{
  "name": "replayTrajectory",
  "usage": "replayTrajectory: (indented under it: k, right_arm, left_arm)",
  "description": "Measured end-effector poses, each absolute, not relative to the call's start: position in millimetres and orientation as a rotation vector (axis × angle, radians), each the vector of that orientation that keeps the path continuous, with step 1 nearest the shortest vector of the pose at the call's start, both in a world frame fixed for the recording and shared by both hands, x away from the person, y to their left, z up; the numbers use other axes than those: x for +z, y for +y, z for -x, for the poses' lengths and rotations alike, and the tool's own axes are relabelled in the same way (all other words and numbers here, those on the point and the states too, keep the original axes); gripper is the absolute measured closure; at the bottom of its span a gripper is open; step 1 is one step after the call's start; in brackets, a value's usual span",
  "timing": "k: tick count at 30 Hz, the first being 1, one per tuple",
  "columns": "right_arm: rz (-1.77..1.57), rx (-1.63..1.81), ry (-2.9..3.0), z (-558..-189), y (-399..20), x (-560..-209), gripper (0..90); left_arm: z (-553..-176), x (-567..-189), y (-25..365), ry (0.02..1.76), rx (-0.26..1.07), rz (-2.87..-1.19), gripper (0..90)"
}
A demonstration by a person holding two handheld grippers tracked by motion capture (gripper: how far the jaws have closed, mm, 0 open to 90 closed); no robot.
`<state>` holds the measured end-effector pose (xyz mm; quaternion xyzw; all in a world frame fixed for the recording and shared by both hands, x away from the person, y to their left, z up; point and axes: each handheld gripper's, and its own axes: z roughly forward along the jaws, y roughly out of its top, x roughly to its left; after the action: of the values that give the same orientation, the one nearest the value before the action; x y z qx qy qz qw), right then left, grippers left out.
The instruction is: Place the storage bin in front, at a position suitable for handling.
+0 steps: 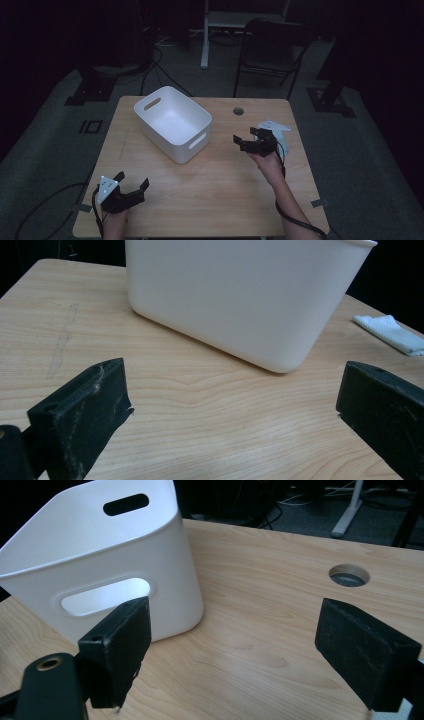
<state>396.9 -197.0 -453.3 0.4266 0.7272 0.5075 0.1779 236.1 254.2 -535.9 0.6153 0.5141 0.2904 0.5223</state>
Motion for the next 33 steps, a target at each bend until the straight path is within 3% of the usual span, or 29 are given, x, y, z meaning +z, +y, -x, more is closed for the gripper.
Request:
replayTrajectory:
  k: [33]
  right_arm:
    - [-1.149, 1.437, 2.14, -453.7, -114.8, -429.6, 23.7]
  left_arm:
    - [-237.6, -536.7, 254.5, 1.228, 0.695, -1.478, 0.5]
